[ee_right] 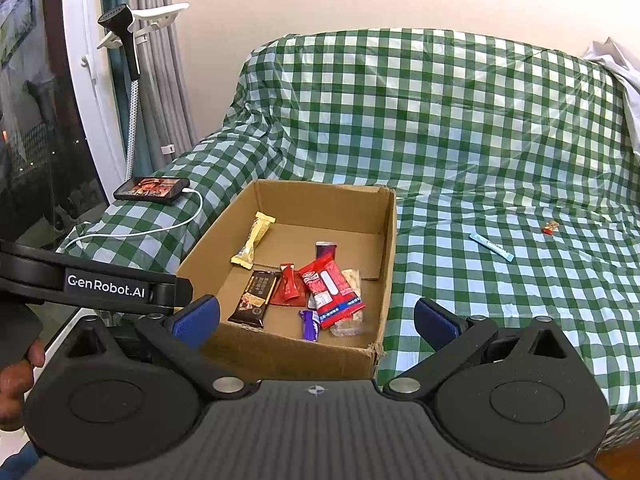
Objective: Organize snacks
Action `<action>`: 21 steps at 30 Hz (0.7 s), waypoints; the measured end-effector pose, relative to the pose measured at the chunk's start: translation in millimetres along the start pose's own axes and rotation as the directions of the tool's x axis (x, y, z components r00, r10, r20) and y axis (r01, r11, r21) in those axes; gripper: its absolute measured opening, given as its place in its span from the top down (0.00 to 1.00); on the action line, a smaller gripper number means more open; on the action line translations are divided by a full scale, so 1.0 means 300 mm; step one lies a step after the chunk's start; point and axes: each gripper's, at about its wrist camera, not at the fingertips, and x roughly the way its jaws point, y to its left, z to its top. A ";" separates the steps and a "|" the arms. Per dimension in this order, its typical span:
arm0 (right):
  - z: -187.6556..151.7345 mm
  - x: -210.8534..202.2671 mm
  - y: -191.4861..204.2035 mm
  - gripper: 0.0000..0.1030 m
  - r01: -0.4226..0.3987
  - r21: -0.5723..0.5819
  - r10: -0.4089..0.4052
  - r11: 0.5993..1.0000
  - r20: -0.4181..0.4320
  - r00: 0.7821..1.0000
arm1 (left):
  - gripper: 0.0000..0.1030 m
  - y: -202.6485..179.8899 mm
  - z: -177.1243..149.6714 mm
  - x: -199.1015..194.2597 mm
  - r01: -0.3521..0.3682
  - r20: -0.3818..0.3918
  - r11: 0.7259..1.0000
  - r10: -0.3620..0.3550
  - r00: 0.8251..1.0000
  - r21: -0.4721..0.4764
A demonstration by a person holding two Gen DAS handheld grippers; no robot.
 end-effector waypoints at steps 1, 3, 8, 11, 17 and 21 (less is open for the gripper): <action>0.001 0.001 -0.001 0.01 0.000 0.000 0.000 1.000 0.000 1.000 | 0.00 0.000 -0.002 0.003 -0.001 -0.001 1.000 0.001 1.000 0.002; 0.004 0.004 -0.003 0.01 -0.001 0.000 0.001 1.000 0.000 1.000 | 0.00 -0.002 0.002 0.009 -0.003 -0.005 1.000 0.003 1.000 0.006; -0.013 0.012 -0.020 0.01 -0.003 0.010 0.003 1.000 -0.006 1.000 | 0.00 -0.017 0.013 0.025 -0.006 -0.018 1.000 0.007 1.000 0.019; -0.031 0.017 -0.038 0.01 -0.003 0.021 0.003 1.000 -0.004 1.000 | 0.00 -0.033 0.029 0.037 -0.001 -0.032 1.000 0.002 1.000 0.023; -0.027 0.016 -0.106 0.01 0.022 0.069 -0.023 0.997 0.012 1.000 | 0.00 -0.093 0.066 0.068 -0.002 -0.051 0.998 0.005 0.999 0.055; -0.025 0.018 -0.181 0.01 0.052 0.109 -0.054 0.993 0.018 0.998 | 0.00 -0.151 0.098 0.097 0.003 -0.066 0.996 0.002 0.998 0.088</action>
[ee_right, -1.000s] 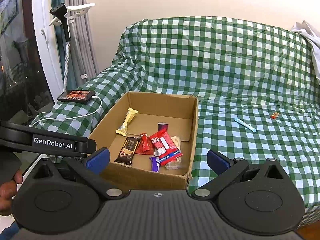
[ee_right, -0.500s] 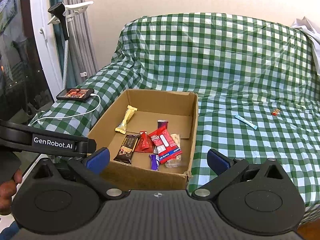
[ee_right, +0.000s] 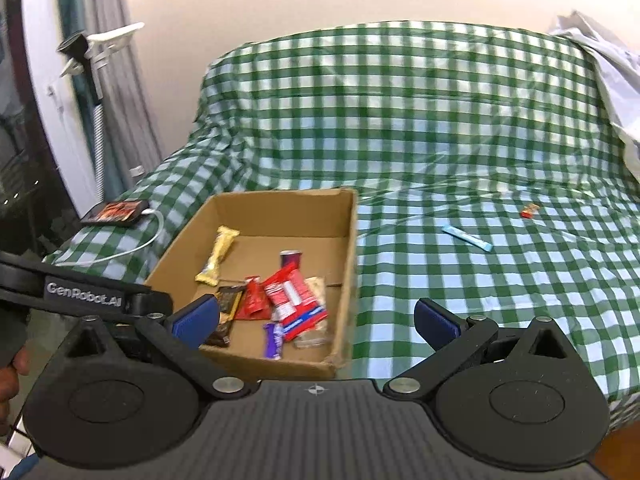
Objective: Organize snacks
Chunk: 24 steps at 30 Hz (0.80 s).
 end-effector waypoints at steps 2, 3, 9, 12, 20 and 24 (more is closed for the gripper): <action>0.001 0.004 -0.044 0.01 0.018 0.022 -0.018 1.000 -0.002 1.000 | 0.00 -0.030 0.026 0.020 0.010 -0.014 1.000 -0.010 1.000 0.010; 0.006 0.012 -0.062 0.01 0.027 0.033 -0.027 0.999 -0.003 1.000 | 0.00 -0.043 0.038 0.027 0.013 -0.018 1.000 -0.013 1.000 0.012; 0.030 0.049 -0.223 0.01 0.108 0.104 -0.109 0.989 0.000 0.994 | 0.00 -0.162 0.129 0.088 0.037 -0.036 0.998 -0.036 0.999 0.041; 0.042 0.065 -0.309 0.01 0.157 0.134 -0.158 0.979 -0.002 0.987 | 0.00 -0.233 0.173 0.121 0.034 -0.022 0.997 -0.033 0.999 0.063; 0.078 0.167 -0.563 0.01 0.293 0.189 -0.293 0.937 -0.026 0.956 | 0.00 -0.492 0.344 0.308 0.079 -0.044 0.989 -0.074 0.996 0.126; 0.113 0.241 -0.717 0.01 0.347 0.222 -0.348 0.911 -0.038 0.937 | 0.00 -0.628 0.458 0.475 0.113 -0.088 0.989 -0.105 0.991 0.098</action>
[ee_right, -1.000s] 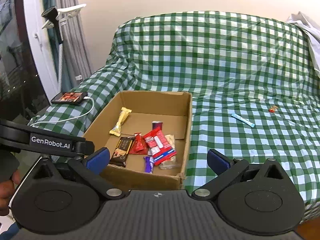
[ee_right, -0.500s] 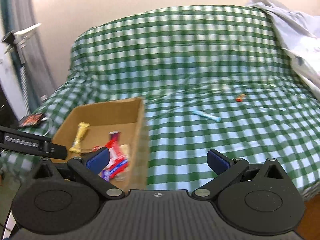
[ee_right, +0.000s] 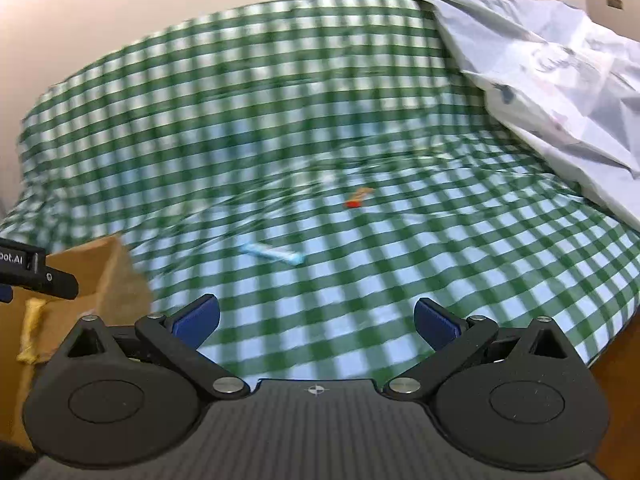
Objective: Organize snacks
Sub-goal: 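Grasp the light-blue stick with the left tool while the right tool grasps the small candy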
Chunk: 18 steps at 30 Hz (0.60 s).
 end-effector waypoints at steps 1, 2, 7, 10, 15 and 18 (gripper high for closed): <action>0.019 0.036 -0.029 0.01 0.017 0.008 -0.017 1.000 0.002 1.000 | 0.00 -0.022 0.031 0.044 0.007 -0.004 1.000 -0.007 1.000 -0.008; 0.037 0.074 -0.053 0.01 0.029 0.015 -0.029 0.999 0.005 1.000 | 0.00 -0.044 0.064 0.090 0.010 -0.016 1.000 -0.010 1.000 -0.017; 0.133 0.299 -0.164 0.01 0.072 0.034 -0.072 0.997 0.008 0.997 | 0.00 -0.166 0.230 0.375 0.025 -0.088 0.993 -0.035 0.996 -0.119; 0.190 0.480 -0.225 0.01 0.070 0.046 -0.070 0.997 -0.004 0.998 | 0.00 -0.242 0.304 0.565 0.042 -0.144 0.985 -0.066 0.987 -0.167; 0.257 0.830 -0.275 0.01 0.075 0.025 -0.074 0.997 -0.047 0.996 | 0.00 -0.331 0.367 0.848 0.028 -0.216 0.975 -0.077 0.973 -0.222; 0.291 1.018 -0.284 0.01 0.054 0.041 -0.051 0.998 -0.058 0.997 | 0.00 -0.360 0.367 0.975 0.012 -0.254 0.971 -0.074 0.964 -0.239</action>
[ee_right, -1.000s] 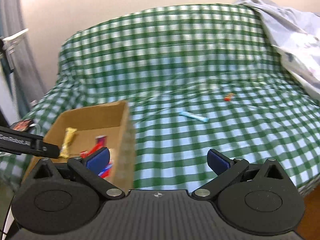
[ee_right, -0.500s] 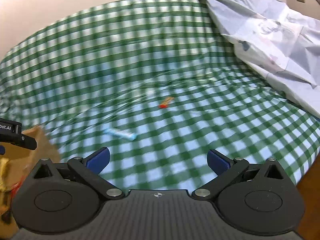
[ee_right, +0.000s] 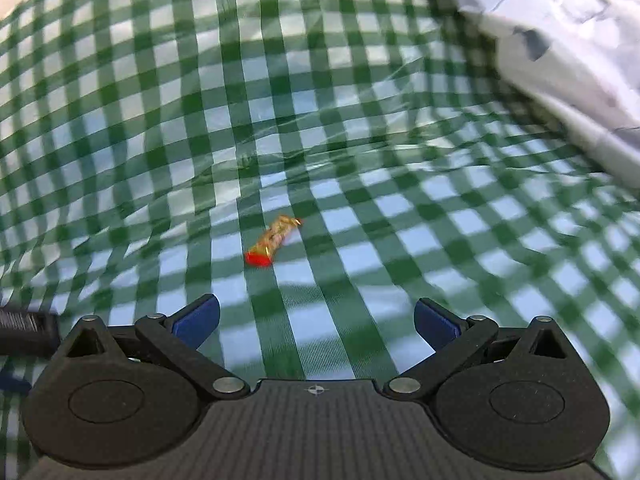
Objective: Organize snacks
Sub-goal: 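Grasp the light-blue stick with the left tool while the right tool grasps the small candy, then carry the blue stick in the left tool while the right tool carries the candy into the box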
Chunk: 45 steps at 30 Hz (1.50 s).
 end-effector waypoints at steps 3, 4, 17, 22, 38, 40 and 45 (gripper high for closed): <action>0.041 0.149 0.020 0.01 -0.015 -0.009 0.015 1.000 -0.007 1.000 | 0.00 -0.028 0.013 0.045 -0.047 0.022 0.999 0.048 0.999 -0.020; 0.054 0.198 0.033 0.01 -0.038 -0.015 0.038 0.999 -0.008 0.999 | 0.00 -0.039 0.011 0.045 -0.046 0.045 0.999 0.046 0.998 -0.003; 0.035 0.320 0.095 0.72 -0.029 -0.218 0.035 0.976 0.023 0.999 | 0.96 -0.016 -0.054 -0.028 -0.005 0.111 0.996 -0.005 0.994 0.091; -0.026 0.158 0.079 0.72 -0.059 -0.183 0.059 0.981 -0.004 0.998 | 0.99 0.055 -0.104 -0.110 0.027 0.085 0.992 -0.038 0.996 0.124; -0.238 -0.454 0.128 0.72 -0.044 -0.008 0.045 0.999 0.060 0.997 | 0.99 0.262 -0.347 -0.595 0.081 0.226 0.973 -0.130 0.965 0.214; -0.229 -0.527 0.158 0.72 -0.059 -0.014 0.060 0.998 0.079 0.995 | 0.99 0.301 -0.374 -0.680 0.080 0.261 0.973 -0.136 0.956 0.215; -0.238 -0.732 0.288 0.72 -0.123 -0.078 0.131 0.989 0.109 0.985 | 0.99 0.430 -0.443 -0.879 0.081 0.322 0.979 -0.139 0.936 0.187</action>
